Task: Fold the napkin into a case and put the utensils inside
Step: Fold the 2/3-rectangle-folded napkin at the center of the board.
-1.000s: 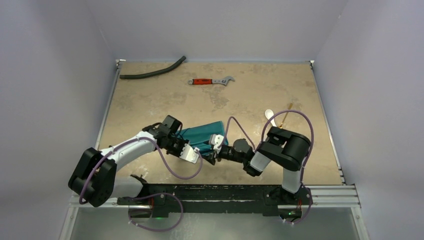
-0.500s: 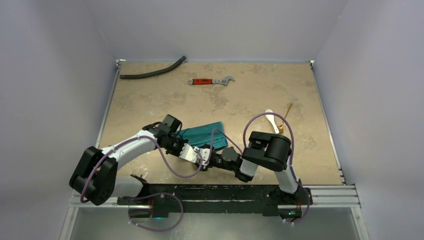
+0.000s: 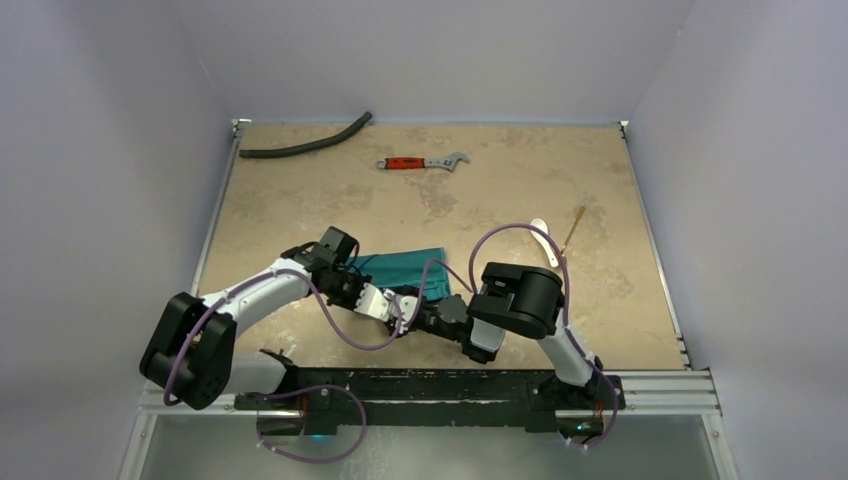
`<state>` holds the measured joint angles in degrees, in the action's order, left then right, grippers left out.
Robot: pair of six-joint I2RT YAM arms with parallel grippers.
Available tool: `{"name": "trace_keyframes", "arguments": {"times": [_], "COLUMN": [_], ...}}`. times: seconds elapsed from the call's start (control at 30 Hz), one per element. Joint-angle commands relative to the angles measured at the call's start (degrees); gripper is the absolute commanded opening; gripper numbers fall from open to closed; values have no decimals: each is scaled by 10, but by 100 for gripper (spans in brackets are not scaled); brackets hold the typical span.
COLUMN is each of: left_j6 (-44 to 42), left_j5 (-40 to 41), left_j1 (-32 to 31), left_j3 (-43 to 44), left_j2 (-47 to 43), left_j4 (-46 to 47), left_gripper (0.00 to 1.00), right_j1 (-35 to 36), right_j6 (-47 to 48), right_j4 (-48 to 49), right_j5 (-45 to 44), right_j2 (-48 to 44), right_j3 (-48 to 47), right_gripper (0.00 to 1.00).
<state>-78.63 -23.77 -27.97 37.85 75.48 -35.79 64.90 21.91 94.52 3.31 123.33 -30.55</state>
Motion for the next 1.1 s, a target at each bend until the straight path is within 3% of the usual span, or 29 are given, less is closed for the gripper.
{"name": "trace_keyframes", "arguments": {"times": [0.0,0.23,0.33,0.43,0.5,0.67,0.9,1.07], "left_j6": [20,43,38,40,48,62,87,98], "left_j5": [-53,-63,-62,-62,-65,-76,-89,-97], "left_j1": [-15,-12,-12,-12,-12,-12,-10,-6], "left_j3": [29,34,36,40,44,46,51,57], "left_j2": [5,5,6,6,7,10,26,35], "left_j4": [6,10,4,5,6,8,9,4], "left_gripper": [0,0,0,0,0,0,0,0], "right_j1": [10,8,-10,-43,-68,-90,-89,-90], "right_j6": [35,-71,-83,-96,-108,-124,-142,-137], "right_j4": [250,265,265,265,265,261,246,260], "right_j5": [-45,-84,-62,-35,-15,17,111,123], "right_j2": [39,7,-36,-93,-127,-182,-177,-147], "right_j3": [-4,19,41,68,87,124,124,108], "right_gripper": [66,65,67,71,80,84,85,85]}}
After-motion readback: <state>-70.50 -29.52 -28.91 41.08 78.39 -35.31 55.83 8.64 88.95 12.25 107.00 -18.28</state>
